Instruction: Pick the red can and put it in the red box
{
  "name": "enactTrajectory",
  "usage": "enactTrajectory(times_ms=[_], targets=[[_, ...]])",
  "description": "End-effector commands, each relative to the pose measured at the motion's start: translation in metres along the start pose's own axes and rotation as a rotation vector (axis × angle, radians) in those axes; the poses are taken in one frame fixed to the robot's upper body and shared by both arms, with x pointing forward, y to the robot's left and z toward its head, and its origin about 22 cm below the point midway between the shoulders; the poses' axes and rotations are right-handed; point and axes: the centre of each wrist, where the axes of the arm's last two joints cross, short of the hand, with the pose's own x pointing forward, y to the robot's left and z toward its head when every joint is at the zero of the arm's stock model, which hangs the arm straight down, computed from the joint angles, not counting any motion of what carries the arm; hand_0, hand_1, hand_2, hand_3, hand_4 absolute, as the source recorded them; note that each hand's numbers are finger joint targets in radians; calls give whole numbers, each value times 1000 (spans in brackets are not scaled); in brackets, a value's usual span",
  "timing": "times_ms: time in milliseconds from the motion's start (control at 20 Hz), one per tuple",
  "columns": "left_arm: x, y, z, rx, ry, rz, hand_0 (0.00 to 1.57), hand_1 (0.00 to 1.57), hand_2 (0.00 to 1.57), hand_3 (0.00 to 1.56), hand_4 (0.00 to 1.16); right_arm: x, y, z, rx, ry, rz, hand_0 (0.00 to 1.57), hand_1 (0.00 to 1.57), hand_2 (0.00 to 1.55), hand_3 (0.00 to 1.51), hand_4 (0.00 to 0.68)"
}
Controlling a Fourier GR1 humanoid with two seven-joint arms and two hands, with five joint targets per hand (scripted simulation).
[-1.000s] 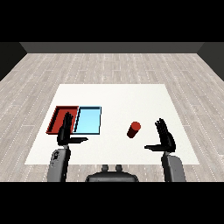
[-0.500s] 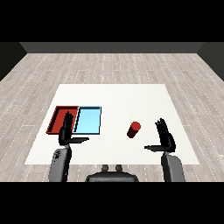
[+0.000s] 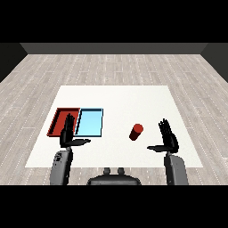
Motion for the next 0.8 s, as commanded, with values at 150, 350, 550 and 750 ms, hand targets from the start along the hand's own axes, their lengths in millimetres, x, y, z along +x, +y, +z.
enactTrajectory(times_ms=[150, 350, 550, 750], targets=[[4, -11, 10, 5, -22, 13, 0, 0, 0, 0, 0, -19, -7, -14, 5, 7, -32, 0, 0, 0, 0, 0], [6, 2, 13, 7, 18, -7, 0, 0, 0, 0, 0, -28, 6, -36, -4, 31, -52, 0, 0, 0, 0, 0], [1, 4, 3, 11, 4, 21, 0, 0, 0, 0, 0, -37, 35, -15, -5, 53, -102, 0, 0, 0, 0, 0], [9, 16, 6, 14, 0, 29, 0, 0, 0, 0, 0, -50, 25, -30, 9, 76, -113, 0, 0, 0, 0, 0]])
